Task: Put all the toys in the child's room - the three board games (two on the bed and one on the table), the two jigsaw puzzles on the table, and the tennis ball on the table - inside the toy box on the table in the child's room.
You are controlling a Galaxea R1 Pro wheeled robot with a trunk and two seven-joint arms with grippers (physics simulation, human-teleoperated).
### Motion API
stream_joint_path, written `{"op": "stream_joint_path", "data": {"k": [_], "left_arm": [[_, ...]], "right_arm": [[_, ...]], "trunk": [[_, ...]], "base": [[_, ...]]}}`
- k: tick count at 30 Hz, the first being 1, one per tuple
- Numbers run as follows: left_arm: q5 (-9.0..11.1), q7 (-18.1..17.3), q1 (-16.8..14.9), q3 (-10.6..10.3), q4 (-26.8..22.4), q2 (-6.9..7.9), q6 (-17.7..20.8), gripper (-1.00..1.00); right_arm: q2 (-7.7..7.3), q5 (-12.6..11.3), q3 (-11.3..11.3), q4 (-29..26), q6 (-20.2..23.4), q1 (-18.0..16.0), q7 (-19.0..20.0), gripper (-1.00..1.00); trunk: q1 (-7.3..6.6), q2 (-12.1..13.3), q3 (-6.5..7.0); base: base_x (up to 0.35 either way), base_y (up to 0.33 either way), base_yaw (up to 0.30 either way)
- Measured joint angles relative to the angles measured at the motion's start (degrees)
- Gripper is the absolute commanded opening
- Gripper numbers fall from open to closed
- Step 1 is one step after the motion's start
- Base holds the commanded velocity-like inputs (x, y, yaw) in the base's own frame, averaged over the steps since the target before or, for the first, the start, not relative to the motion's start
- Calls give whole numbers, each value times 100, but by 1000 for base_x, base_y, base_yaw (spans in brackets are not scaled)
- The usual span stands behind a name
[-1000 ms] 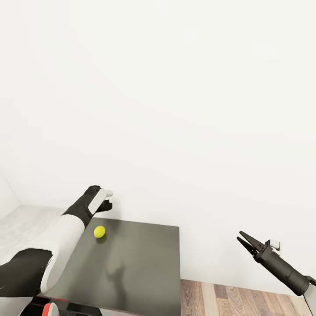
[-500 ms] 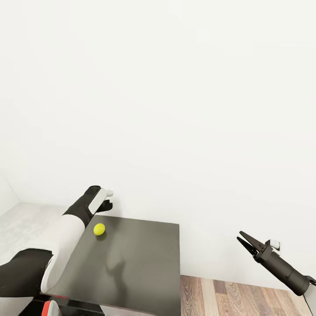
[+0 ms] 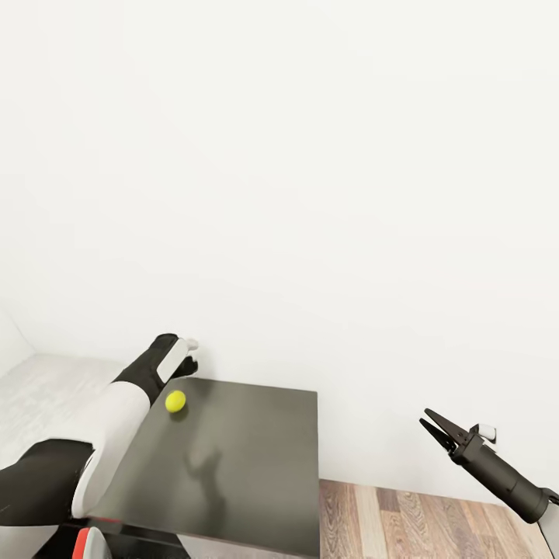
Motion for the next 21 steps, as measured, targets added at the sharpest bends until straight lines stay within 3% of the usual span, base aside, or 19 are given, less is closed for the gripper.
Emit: {"op": "stream_joint_path", "data": {"k": [5, 14, 21], "left_arm": [[-7, -7, -1, -12, 71, 6, -298, 100], [-11, -52, 0, -75, 88, 9, -502, 100], [-87, -559, 0, -187, 89, 9, -633, 100]], "right_arm": [[0, 0, -1, 0, 0, 0, -5, 100], [0, 0, -1, 5, 0, 0, -6, 100], [0, 0, -8, 8, 0, 0, -6, 100]], "trunk": [[0, 0, -47], [0, 0, -132], [0, -1, -197]], "base": [[0, 0, 0], [0, 0, 0], [0, 0, 0]]}}
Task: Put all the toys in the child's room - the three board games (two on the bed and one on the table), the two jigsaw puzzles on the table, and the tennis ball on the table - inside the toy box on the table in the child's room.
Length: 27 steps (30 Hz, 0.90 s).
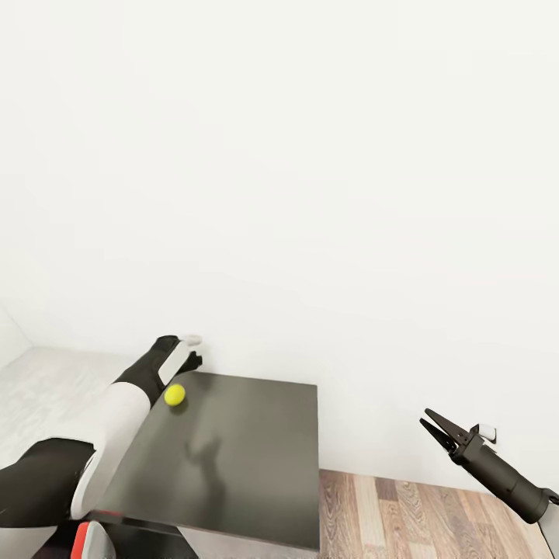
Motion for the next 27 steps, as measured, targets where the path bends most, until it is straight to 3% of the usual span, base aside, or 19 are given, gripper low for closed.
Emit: {"op": "stream_joint_path", "data": {"k": [8, 14, 20, 27], "left_arm": [[-336, -251, 0, -204, 1, 0, -149, 100], [-384, -272, -1, -228, 1, 6, -165, 100], [-397, -278, 0, -238, 3, 177, -180, 100], [-391, -362, 0, -254, 50, 230, -552, 100]], "right_arm": [[0, 0, -1, 0, 0, 0, 0, 100], [-1, 0, -2, 0, 0, 0, 0, 100], [-1, 0, -2, 1, 0, 0, 0, 100], [-7, -7, -2, 0, -1, 0, 8, 100]], "trunk": [[0, 0, -75], [0, 0, -132], [0, 0, -188], [0, 0, -254]], "base": [[0, 0, 0], [0, 0, 0], [0, 0, 0], [0, 0, 0]]}}
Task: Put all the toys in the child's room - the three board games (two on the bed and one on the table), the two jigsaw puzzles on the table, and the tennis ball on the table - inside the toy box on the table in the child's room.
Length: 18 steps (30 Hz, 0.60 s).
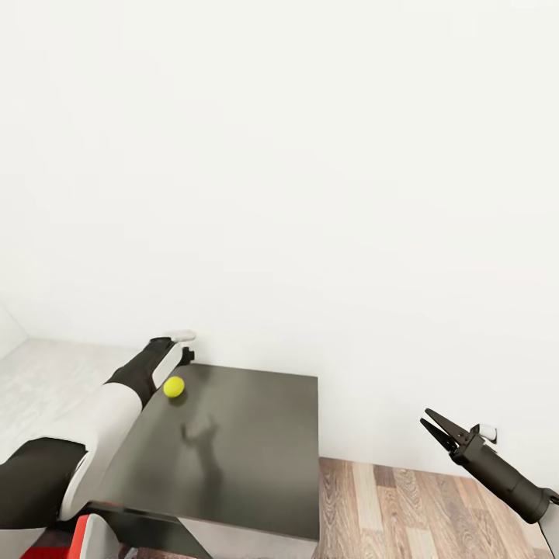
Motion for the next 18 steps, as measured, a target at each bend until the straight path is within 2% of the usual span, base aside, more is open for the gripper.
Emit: {"op": "stream_joint_path", "data": {"k": [6, 18], "left_arm": [[-12, -302, 0, 11, 256, 29, -215, 100], [-22, -384, -2, -5, 327, 41, -374, 100]], "right_arm": [[-1, -1, 0, 0, 0, 0, 7, 100], [-28, -2, 0, -1, 0, 3, 10, 100]], "trunk": [[0, 0, -56], [0, 0, -169]], "base": [[0, 0, 0], [0, 0, 0]]}}
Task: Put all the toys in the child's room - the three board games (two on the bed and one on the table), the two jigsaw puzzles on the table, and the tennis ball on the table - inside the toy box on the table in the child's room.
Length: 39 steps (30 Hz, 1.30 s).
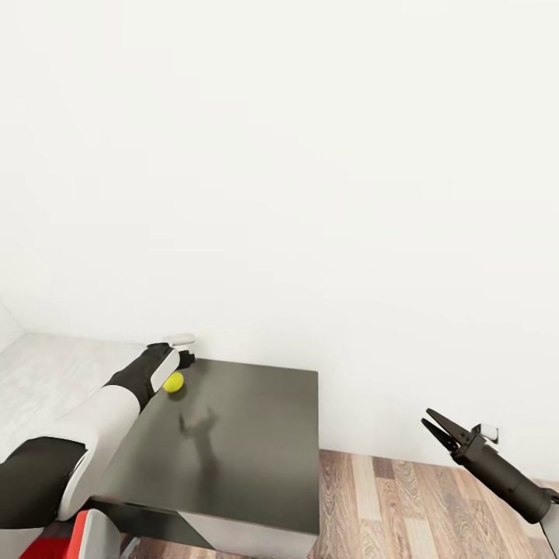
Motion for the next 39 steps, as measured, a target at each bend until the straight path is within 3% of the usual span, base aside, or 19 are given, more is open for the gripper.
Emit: {"op": "stream_joint_path", "data": {"k": [26, 39], "left_arm": [[-8, -3, 1, -32, 4, 20, -19, 100], [-6, -108, 1, -22, 4, 22, -258, 100]], "right_arm": [[-61, -9, -5, 2, 0, 15, 9, 100], [-61, -9, -6, 2, 0, 14, 2, 100]], "trunk": [[0, 0, -244], [0, -1, -367]], "base": [[0, 0, 0], [0, 0, 0]]}}
